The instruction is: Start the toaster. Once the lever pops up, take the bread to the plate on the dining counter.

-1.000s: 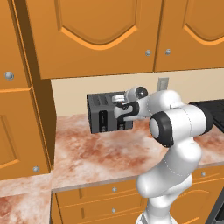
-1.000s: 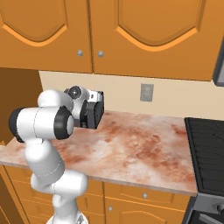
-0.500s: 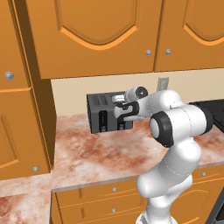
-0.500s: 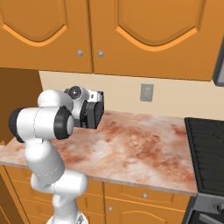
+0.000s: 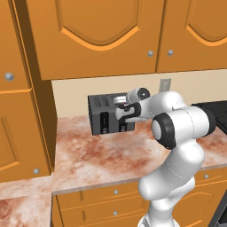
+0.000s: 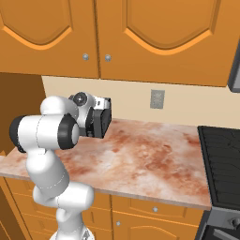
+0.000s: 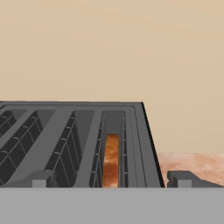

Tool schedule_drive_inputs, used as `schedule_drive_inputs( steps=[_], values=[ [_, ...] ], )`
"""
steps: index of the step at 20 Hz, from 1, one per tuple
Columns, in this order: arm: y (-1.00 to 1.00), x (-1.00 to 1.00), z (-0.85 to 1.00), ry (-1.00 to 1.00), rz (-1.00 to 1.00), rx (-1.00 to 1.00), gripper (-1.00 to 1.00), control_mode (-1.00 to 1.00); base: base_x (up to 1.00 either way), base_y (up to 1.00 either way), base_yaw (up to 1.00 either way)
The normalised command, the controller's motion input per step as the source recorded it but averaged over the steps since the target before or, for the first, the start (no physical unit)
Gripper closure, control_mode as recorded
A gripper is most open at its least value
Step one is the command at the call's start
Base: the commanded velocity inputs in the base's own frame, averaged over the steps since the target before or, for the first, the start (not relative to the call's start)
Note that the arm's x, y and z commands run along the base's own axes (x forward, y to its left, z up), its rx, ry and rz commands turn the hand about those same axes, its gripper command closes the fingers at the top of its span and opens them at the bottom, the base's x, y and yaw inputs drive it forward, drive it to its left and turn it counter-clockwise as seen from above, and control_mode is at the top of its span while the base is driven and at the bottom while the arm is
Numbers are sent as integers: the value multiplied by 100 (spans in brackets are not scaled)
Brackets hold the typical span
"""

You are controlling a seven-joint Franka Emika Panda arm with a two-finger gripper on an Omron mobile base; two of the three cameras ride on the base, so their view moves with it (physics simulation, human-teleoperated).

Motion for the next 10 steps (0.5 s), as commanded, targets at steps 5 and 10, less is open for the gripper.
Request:
schedule_drive_inputs(
  steps=[5, 10],
  values=[
    [0, 0, 0, 0, 0, 0, -100, -100, 0, 0, 0],
    [0, 0, 0, 0, 0, 0, -100, -100, 0, 0, 0]
  ],
)
